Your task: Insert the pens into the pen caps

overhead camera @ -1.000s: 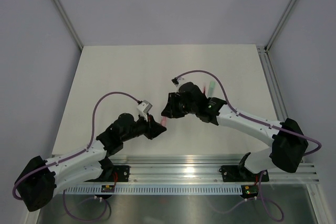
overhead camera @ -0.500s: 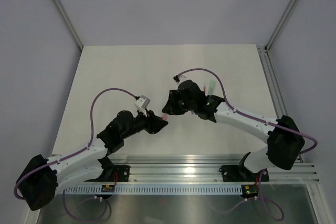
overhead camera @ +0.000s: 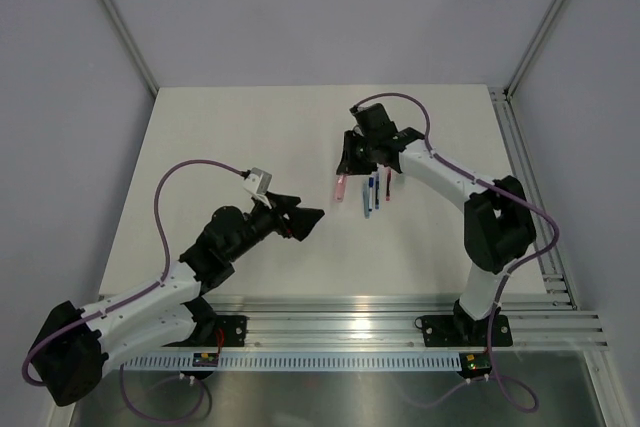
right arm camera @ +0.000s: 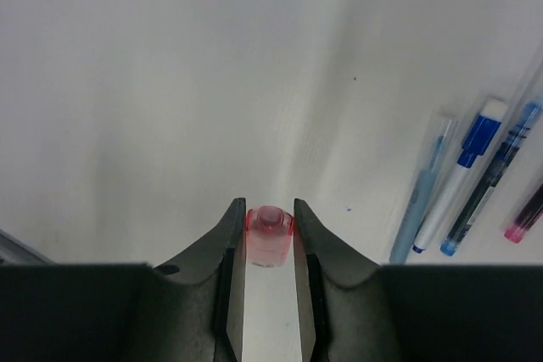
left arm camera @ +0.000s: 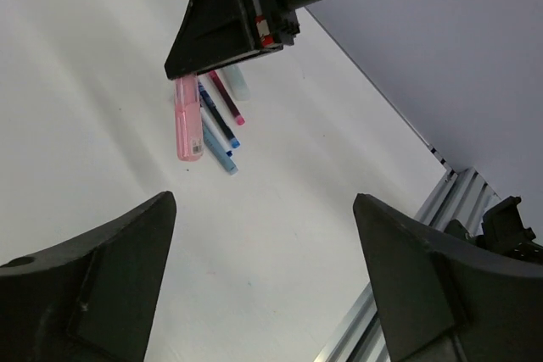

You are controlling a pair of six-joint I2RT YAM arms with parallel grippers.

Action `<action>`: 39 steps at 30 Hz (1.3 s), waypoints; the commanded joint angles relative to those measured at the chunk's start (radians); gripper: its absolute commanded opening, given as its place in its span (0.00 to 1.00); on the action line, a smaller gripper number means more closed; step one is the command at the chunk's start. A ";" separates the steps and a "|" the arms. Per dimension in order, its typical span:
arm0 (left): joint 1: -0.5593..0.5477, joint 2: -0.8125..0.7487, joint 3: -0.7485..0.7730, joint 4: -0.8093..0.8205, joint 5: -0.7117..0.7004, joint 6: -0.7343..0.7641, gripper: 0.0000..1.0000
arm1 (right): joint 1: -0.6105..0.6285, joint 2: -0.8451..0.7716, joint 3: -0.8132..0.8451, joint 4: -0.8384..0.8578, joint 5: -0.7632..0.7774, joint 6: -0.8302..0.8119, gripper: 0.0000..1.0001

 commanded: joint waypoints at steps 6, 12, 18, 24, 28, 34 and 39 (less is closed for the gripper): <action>0.001 0.011 0.044 0.017 -0.064 0.011 0.99 | -0.029 0.245 0.175 -0.163 0.048 -0.133 0.00; 0.001 0.014 0.047 0.002 -0.115 0.008 0.99 | -0.049 0.367 0.261 -0.168 0.070 -0.141 0.00; 0.001 0.017 0.047 -0.010 -0.155 0.005 0.99 | -0.054 0.432 0.306 -0.160 0.120 -0.141 0.31; 0.001 0.025 0.050 -0.016 -0.170 0.000 0.99 | -0.054 0.364 0.313 -0.132 0.113 -0.121 0.58; 0.001 0.029 0.058 -0.032 -0.164 -0.011 0.99 | -0.054 0.318 0.382 -0.148 0.119 -0.110 0.78; 0.001 0.006 0.036 -0.033 -0.225 -0.009 0.99 | -0.054 0.061 0.294 -0.044 0.108 -0.075 0.99; -0.001 -0.012 0.027 -0.008 -0.154 -0.049 0.99 | -0.054 -0.344 0.018 0.087 0.145 -0.067 0.99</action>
